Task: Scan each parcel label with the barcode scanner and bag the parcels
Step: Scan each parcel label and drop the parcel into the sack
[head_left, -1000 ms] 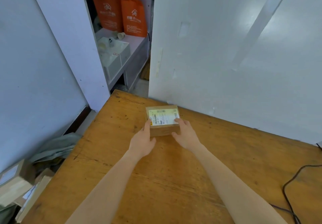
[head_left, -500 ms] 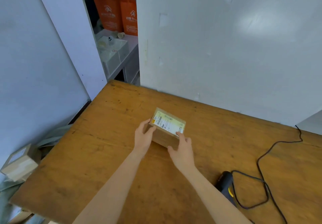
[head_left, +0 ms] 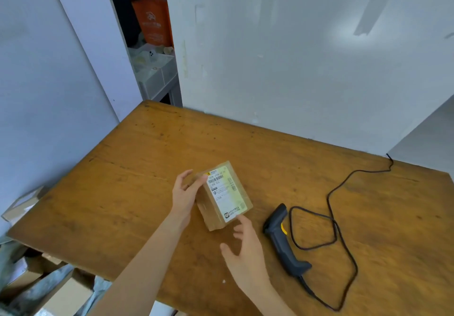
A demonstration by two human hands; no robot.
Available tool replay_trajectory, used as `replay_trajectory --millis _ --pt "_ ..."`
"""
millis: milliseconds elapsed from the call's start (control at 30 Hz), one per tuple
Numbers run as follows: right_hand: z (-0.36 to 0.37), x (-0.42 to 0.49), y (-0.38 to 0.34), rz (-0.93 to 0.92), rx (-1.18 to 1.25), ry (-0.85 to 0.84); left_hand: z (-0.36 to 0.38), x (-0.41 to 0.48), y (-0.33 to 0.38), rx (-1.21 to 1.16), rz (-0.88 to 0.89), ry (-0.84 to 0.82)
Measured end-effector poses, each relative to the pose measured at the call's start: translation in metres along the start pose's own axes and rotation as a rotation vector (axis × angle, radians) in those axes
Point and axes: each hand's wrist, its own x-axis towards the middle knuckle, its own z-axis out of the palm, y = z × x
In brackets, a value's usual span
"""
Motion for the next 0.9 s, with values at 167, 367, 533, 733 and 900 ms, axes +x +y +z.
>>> replay_trajectory --millis 167,367,533,733,900 --pt "-0.042 0.01 0.062 0.209 -0.507 0.32 0.004 -0.011 -0.009 -0.046 -0.067 -0.067" --pt "-0.054 0.029 0.095 0.265 -0.749 0.216 0.023 -0.019 -0.01 -0.106 -0.076 -0.169" --pt "-0.073 0.023 0.085 0.189 -0.503 0.301 0.039 -0.019 0.0 -0.087 -0.039 -0.226" --pt "-0.125 -0.023 0.031 -0.037 0.38 0.095 0.057 -0.018 0.007 -0.068 -0.024 -0.274" --pt "-0.131 -0.048 -0.001 -0.198 0.495 -0.07 0.079 -0.024 0.002 -0.027 -0.025 -0.35"
